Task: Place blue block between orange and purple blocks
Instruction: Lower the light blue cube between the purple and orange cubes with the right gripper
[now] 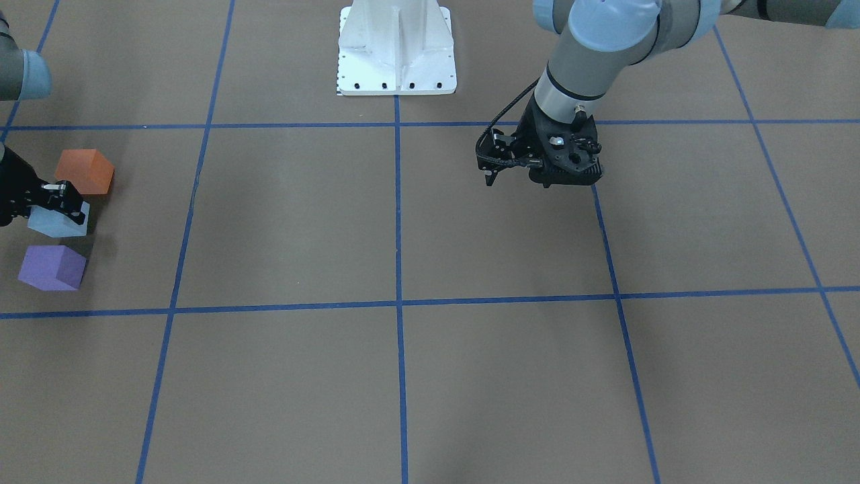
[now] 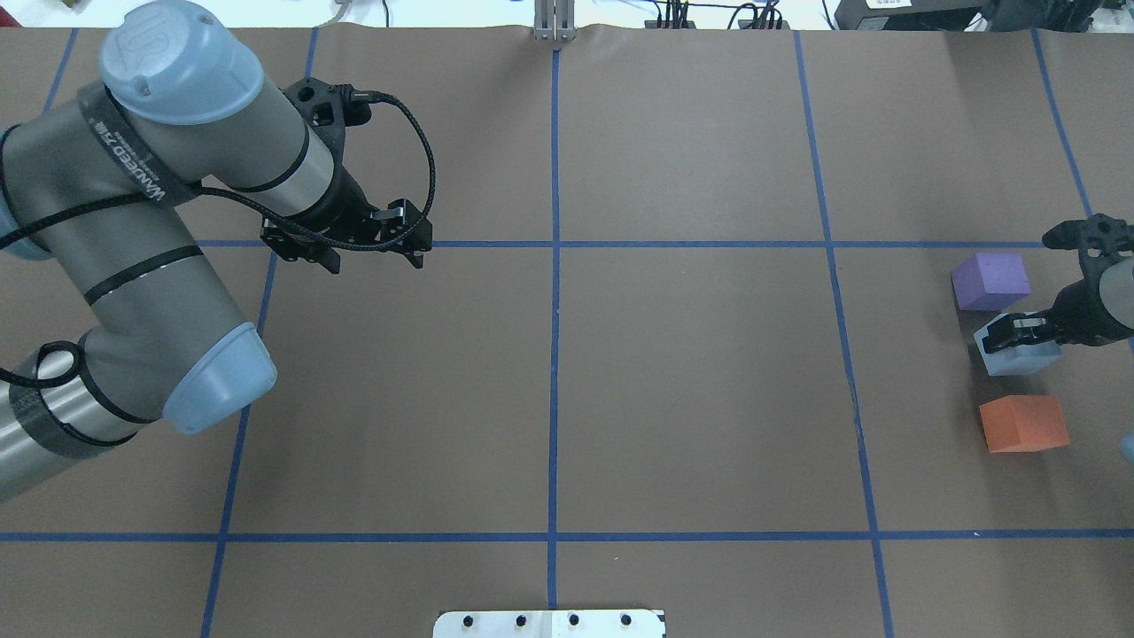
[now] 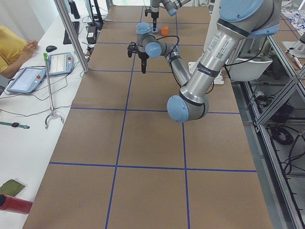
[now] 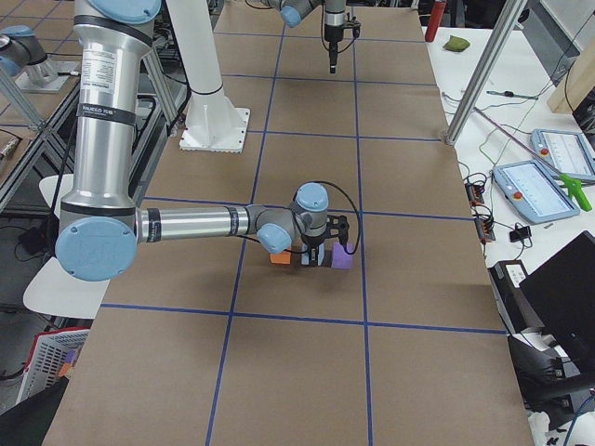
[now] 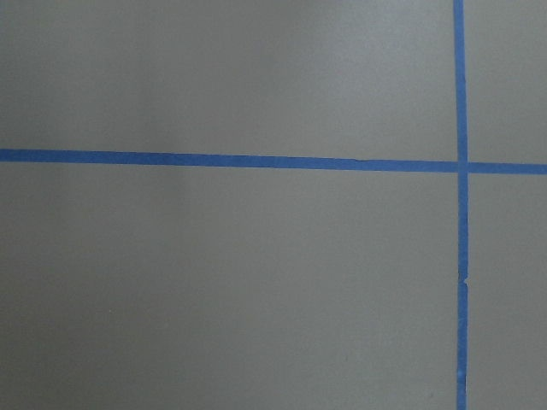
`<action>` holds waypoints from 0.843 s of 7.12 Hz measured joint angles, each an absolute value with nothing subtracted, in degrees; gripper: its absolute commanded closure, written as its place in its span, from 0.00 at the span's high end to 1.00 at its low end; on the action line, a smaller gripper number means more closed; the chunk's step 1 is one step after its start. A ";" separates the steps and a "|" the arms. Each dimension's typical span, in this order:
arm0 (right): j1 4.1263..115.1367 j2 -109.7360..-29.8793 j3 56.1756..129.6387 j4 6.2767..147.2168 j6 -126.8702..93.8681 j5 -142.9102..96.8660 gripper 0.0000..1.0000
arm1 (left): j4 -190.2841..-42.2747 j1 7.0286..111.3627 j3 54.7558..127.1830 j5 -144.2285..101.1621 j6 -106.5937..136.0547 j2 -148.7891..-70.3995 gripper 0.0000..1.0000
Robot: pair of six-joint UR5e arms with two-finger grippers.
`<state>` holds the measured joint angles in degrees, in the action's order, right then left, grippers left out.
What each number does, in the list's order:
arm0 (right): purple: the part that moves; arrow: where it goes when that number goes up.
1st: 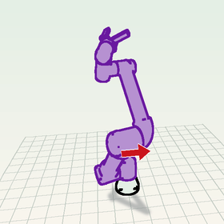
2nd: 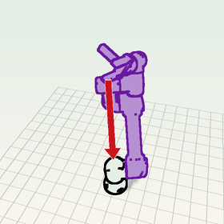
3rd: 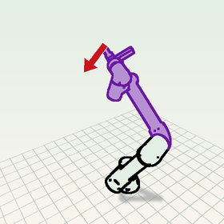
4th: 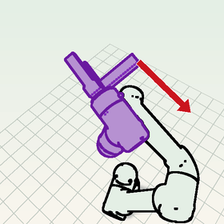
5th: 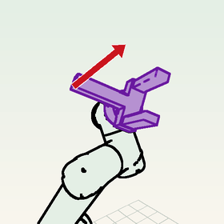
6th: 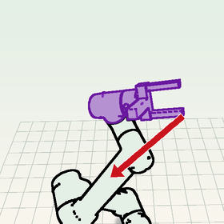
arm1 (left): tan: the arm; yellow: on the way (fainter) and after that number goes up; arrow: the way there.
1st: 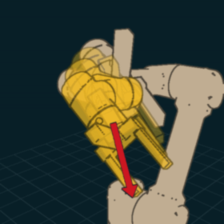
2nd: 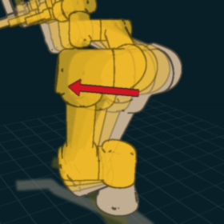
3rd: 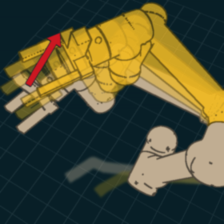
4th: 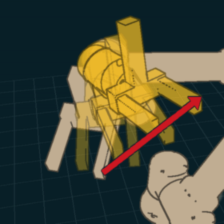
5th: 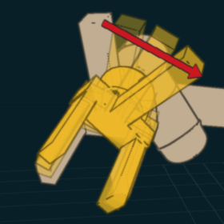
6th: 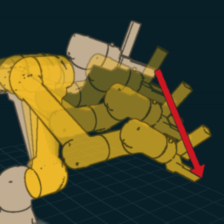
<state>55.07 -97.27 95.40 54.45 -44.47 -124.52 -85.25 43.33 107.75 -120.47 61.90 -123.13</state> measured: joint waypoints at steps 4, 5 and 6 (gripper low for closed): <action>53.39 -97.18 95.19 54.41 -44.55 -123.43 0.13 | -85.25 43.33 107.75 -120.50 61.79 -123.14 1.00; 53.25 -97.08 95.19 54.42 -44.69 -123.26 0.13 | -85.25 43.30 107.75 -120.48 61.79 -123.13 1.00; 53.21 -96.76 95.19 54.46 -45.76 -123.23 0.13 | -85.25 43.27 107.75 -120.44 61.79 -123.13 1.00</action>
